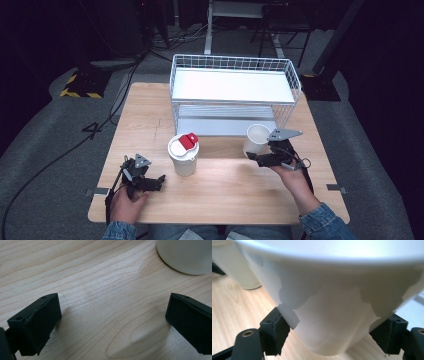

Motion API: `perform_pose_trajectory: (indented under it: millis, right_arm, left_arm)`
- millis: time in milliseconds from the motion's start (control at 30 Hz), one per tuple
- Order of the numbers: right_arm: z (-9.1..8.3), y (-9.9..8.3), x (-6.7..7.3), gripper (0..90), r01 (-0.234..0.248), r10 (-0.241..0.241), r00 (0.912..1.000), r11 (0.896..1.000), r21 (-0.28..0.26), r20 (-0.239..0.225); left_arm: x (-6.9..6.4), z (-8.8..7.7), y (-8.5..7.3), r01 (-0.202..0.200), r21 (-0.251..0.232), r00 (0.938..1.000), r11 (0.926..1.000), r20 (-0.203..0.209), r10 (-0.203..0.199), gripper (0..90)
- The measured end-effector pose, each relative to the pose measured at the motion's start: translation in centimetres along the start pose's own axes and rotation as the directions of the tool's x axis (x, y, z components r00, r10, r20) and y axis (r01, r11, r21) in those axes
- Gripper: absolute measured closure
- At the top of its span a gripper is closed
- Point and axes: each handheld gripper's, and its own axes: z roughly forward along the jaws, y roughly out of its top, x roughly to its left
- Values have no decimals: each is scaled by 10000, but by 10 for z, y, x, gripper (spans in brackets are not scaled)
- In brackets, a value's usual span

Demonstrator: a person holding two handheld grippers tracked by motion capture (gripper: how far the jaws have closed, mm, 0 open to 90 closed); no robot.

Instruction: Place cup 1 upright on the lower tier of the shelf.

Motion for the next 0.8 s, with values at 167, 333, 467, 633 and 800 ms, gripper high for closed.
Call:
perform_pose_trajectory:
  millis: [167, 333, 467, 633, 800]
  right_arm:
    - [7, 6, -5, 243, -76, 76, 9999, 10000, -43, 95]
    - [17, 11, -8, 243, -122, 121, 9998, 9999, 67, 160]
    - [24, 15, -11, 243, -212, 211, 9996, 9998, 36, 201]
    - [32, 22, -12, 243, -221, 223, 9991, 9997, -38, 359]
    - [42, 28, -12, 243, -223, 219, 9981, 9997, 71, 575]
  left_arm:
    - [0, 0, 0, 7, 5, 10000, 10000, -5, -7, 7]
    - [0, 0, 0, -3, 3, 10000, 10000, -7, 3, 7]
    - [0, 0, 0, -4, 5, 10000, 10000, -7, 4, 7]
    - [0, 0, 0, -3, 4, 10000, 10000, -5, 3, 7]
    - [0, 0, 0, -8, 7, 10000, 10000, -7, 8, 7]
